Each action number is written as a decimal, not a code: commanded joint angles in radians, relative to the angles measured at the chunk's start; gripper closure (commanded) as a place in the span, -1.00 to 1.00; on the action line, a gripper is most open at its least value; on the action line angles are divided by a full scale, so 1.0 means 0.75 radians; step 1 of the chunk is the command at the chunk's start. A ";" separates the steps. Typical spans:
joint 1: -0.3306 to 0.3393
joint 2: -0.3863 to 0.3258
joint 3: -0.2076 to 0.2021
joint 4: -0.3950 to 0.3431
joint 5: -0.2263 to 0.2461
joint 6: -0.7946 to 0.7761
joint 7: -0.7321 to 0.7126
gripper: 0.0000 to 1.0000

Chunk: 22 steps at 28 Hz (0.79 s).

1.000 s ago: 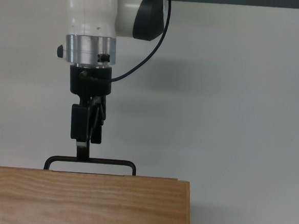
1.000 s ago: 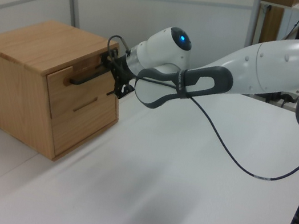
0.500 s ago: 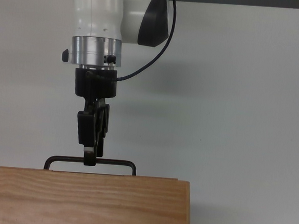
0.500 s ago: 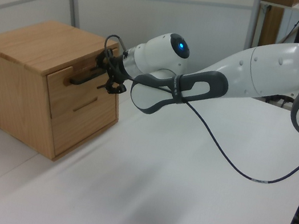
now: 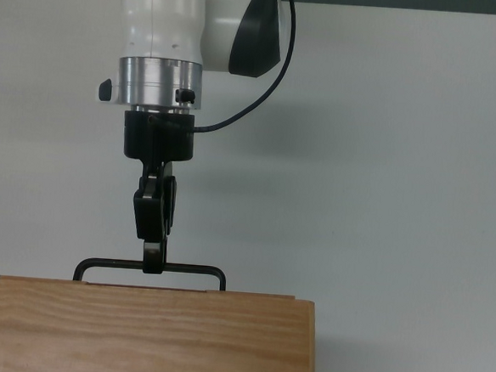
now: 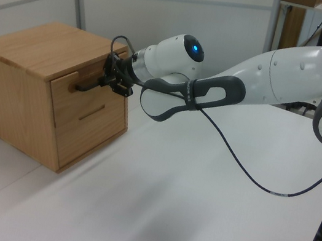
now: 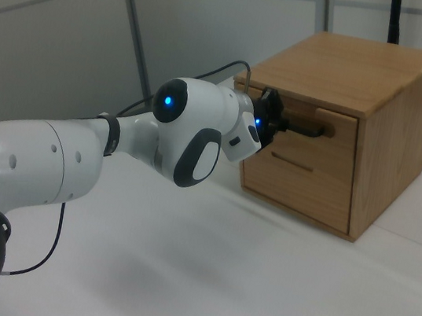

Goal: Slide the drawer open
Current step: 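Close the gripper around the black drawer handle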

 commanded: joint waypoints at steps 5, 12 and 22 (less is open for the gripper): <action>0.002 0.028 0.004 0.010 -0.034 0.024 -0.025 1.00; 0.002 -0.005 0.004 -0.003 -0.060 0.012 -0.027 1.00; 0.002 -0.048 0.002 -0.058 -0.062 -0.046 -0.029 1.00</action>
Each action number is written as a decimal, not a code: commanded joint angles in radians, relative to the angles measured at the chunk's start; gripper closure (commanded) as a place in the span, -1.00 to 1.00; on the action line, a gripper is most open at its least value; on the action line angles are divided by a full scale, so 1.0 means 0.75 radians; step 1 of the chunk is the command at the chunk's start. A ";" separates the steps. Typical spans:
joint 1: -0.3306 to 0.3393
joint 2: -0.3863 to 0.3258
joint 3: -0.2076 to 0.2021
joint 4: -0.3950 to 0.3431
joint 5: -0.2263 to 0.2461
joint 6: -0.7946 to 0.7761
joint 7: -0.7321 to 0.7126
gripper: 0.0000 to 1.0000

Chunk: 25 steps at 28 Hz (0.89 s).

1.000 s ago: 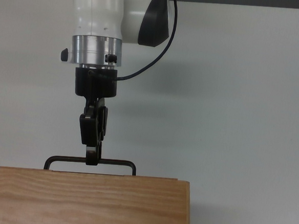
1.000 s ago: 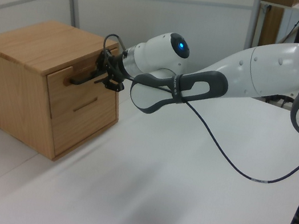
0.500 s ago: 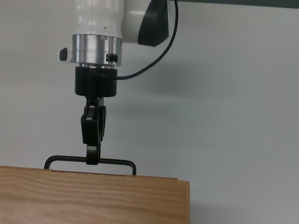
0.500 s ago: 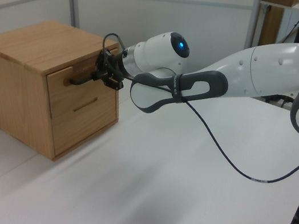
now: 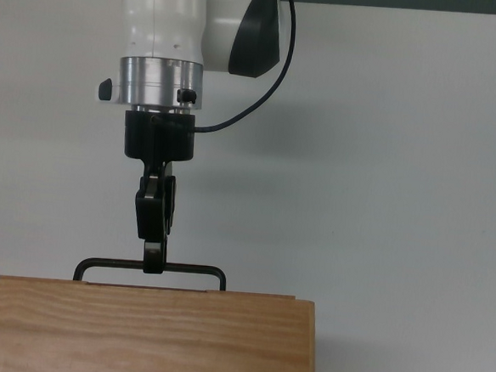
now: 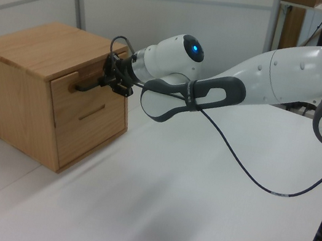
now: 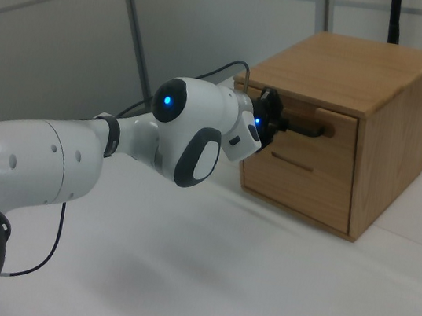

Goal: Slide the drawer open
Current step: 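Close the gripper around the black drawer handle, then pull the handle outward, sliding the upper drawer out of the cabinet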

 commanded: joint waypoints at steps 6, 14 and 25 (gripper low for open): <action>0.001 -0.083 0.003 -0.056 -0.032 -0.172 -0.026 1.00; -0.001 -0.141 0.003 -0.116 -0.032 -0.203 -0.026 1.00; 0.001 -0.228 0.003 -0.261 -0.034 -0.203 -0.030 1.00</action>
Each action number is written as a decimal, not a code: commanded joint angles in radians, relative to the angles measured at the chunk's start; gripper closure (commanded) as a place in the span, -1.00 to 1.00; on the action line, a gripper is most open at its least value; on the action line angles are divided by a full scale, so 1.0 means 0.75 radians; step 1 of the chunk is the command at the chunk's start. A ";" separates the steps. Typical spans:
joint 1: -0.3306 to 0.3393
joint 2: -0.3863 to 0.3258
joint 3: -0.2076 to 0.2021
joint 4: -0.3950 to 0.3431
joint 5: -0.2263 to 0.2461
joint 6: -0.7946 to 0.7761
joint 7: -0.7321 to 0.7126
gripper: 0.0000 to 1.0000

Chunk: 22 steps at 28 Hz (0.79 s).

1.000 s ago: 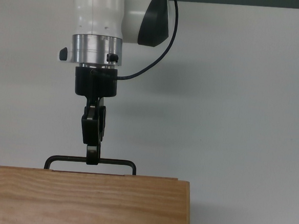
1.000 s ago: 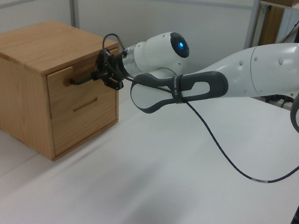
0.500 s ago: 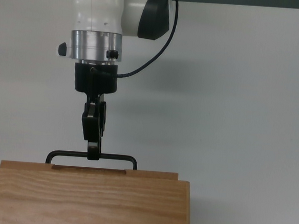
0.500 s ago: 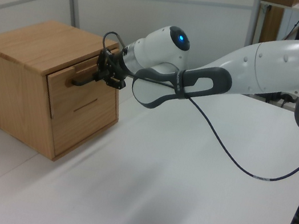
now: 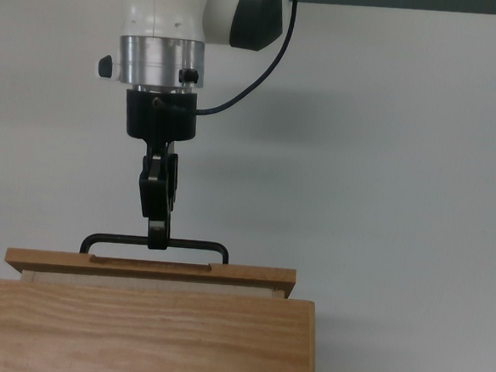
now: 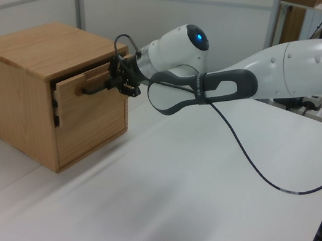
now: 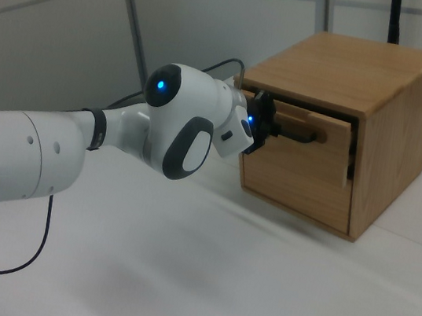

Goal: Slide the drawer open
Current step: 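Pull the handle outward, sliding the upper drawer out of the cabinet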

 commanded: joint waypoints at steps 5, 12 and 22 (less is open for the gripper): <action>0.007 -0.150 0.001 -0.221 -0.028 -0.043 -0.040 1.00; 0.007 -0.213 -0.003 -0.311 -0.028 -0.043 -0.042 1.00; 0.005 -0.262 -0.005 -0.344 -0.028 -0.196 -0.058 1.00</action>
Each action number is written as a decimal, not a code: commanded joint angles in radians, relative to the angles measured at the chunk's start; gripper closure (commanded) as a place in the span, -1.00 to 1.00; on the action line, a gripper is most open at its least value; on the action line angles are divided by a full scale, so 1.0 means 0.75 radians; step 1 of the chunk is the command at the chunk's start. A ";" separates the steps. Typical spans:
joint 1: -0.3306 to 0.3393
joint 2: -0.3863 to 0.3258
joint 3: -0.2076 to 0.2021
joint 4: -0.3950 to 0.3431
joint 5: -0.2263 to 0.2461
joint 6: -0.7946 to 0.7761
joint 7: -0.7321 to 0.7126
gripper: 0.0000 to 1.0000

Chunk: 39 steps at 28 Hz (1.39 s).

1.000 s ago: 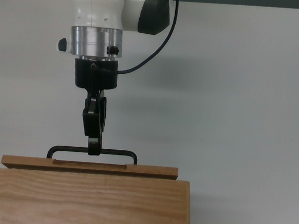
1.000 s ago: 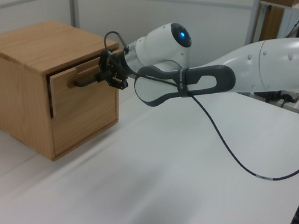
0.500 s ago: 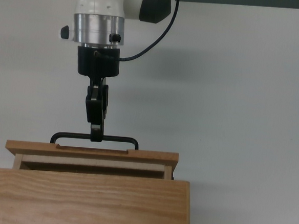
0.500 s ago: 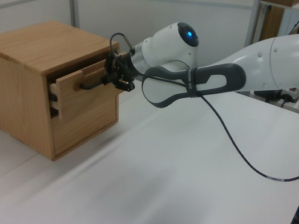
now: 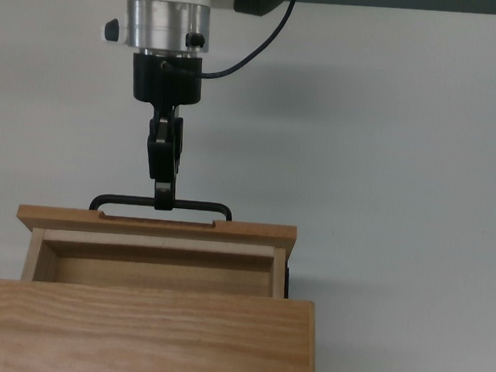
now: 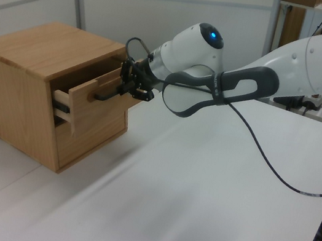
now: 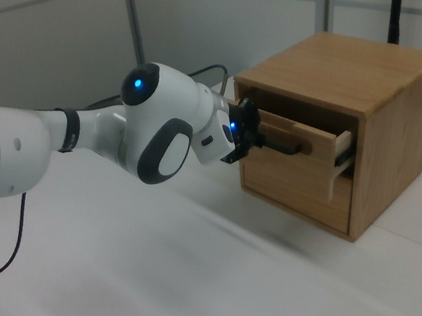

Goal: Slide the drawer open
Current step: 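Pull the handle outward, sliding the upper drawer out of the cabinet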

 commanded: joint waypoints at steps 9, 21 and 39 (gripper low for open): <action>0.001 -0.101 -0.003 -0.101 -0.027 -0.303 -0.061 1.00; -0.013 -0.140 -0.005 -0.087 -0.027 -0.512 -0.063 1.00; -0.044 -0.246 -0.009 -0.040 -0.013 -0.894 -0.098 1.00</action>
